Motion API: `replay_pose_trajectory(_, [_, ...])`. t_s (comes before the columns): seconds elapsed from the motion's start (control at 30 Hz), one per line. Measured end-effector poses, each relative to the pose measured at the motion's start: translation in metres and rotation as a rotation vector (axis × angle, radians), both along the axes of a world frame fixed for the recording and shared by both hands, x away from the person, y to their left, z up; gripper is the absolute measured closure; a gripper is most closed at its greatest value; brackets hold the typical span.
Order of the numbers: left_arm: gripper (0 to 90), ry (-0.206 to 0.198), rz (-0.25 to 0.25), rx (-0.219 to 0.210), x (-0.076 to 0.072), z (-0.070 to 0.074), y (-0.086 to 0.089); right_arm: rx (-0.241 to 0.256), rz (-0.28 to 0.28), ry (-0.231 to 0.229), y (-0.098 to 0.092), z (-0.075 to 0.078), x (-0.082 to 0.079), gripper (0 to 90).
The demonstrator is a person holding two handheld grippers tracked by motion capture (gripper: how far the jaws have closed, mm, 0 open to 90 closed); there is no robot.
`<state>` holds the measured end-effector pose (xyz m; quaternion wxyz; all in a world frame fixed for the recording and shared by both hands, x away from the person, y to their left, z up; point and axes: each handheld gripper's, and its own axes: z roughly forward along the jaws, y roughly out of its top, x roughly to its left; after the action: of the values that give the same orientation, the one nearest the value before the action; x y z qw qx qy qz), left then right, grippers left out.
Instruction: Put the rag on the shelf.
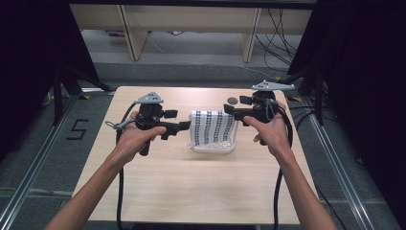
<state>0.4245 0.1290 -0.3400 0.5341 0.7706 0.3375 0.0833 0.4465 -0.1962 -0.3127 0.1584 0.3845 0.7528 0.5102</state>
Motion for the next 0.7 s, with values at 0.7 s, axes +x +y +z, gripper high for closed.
replay_pose_trajectory(0.7, [25.0,-0.013,-0.070,-0.009,-0.033,-0.013,0.005,-0.011,0.009,-0.010,0.002,-0.006,-0.025,25.6])
